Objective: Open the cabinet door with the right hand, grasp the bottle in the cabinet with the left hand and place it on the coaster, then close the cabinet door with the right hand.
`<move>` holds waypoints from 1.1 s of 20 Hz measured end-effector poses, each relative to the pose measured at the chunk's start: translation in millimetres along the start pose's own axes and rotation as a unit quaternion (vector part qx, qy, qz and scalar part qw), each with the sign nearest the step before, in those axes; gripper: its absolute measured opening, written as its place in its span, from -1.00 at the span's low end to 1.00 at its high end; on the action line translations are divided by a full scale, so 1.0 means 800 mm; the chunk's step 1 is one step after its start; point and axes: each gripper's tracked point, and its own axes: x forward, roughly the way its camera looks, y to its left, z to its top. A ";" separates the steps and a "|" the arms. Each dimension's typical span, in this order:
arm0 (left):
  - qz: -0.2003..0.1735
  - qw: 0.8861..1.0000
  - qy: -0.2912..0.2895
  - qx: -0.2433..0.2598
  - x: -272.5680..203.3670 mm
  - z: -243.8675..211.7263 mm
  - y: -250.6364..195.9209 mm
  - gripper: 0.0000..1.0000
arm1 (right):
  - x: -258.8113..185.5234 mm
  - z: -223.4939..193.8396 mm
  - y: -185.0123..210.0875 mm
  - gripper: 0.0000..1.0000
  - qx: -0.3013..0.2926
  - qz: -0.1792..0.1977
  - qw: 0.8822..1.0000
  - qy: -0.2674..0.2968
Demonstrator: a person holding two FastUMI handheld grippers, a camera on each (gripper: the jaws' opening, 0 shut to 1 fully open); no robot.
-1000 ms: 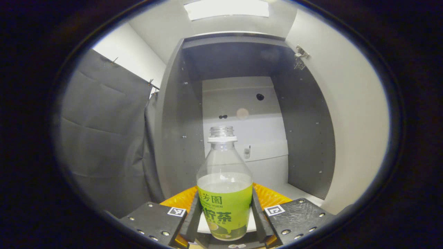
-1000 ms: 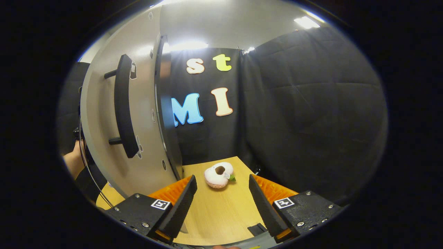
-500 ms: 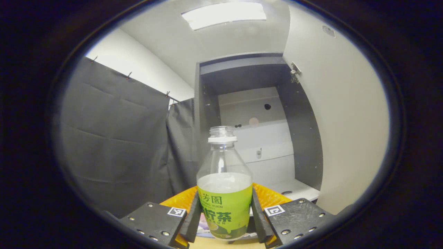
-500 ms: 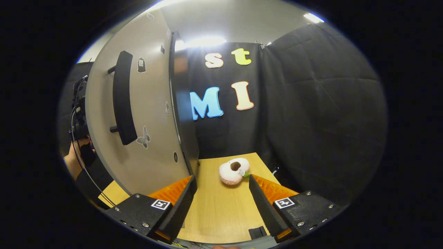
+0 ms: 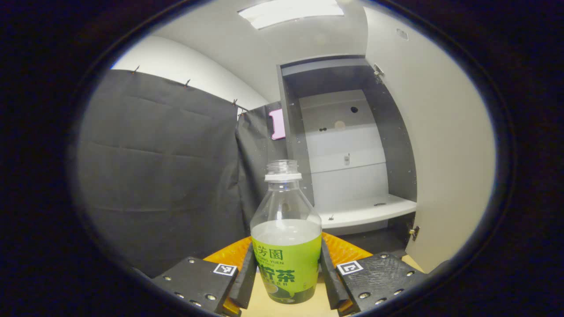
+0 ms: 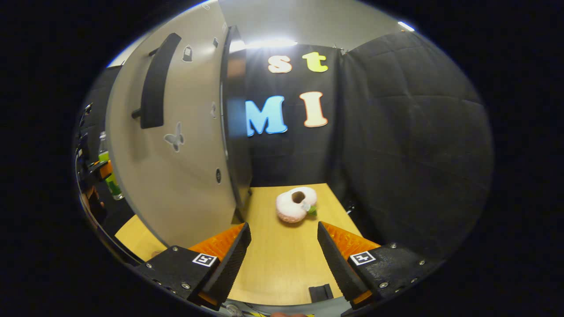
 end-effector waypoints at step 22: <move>-0.006 0.999 0.022 -0.047 -0.109 -0.345 0.001 0.53 | 0.064 -0.111 0.009 0.92 -0.092 -0.038 0.993 0.062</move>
